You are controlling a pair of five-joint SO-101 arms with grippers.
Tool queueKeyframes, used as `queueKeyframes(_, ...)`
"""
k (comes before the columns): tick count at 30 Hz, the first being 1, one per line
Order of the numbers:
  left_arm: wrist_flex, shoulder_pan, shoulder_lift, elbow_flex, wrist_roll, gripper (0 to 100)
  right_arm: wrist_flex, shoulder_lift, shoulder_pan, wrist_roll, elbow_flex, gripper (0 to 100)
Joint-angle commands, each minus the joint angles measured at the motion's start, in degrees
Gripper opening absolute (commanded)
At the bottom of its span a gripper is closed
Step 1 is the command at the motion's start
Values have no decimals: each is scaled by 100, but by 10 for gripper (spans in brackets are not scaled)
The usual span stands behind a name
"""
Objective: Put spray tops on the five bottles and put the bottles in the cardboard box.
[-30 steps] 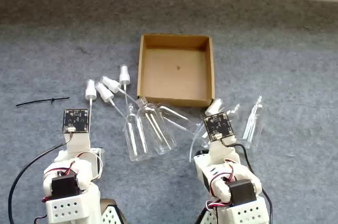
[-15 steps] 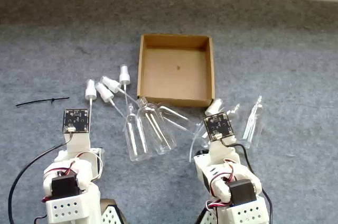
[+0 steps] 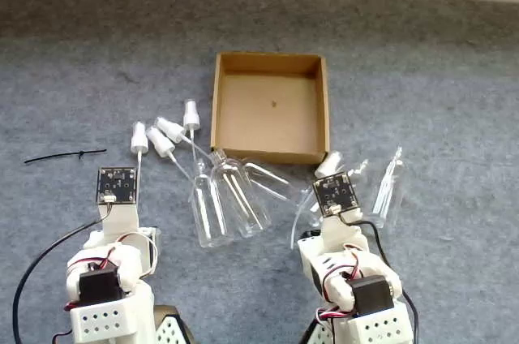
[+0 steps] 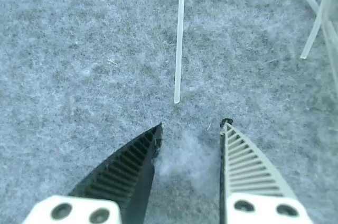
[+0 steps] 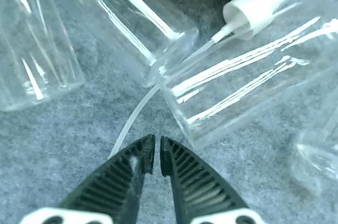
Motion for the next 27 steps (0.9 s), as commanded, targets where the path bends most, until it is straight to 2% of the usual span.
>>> queueKeyframes(1,26,-48,-75,110,9,175,22,-13,31,62,769,7)
queueKeyframes(4,18,-48,-75,110,-229,173,22,-13,251,62,725,8)
queueKeyframes(8,18,-48,-75,110,-527,171,-171,-22,901,114,268,10)
queueKeyframes(10,18,-48,-75,110,-527,171,-532,-22,1130,501,84,10)
queueKeyframes(14,18,-48,-75,110,-536,171,-1613,-22,1710,1881,57,10)
queueKeyframes(16,18,-48,-75,110,-536,171,-2070,-22,1982,2224,110,8)
queueKeyframes(21,18,-48,-75,110,-536,171,-2484,-4,2659,1873,-127,5)
queueKeyframes(27,18,-48,-75,110,-536,171,-1710,356,2686,1723,-1745,9)
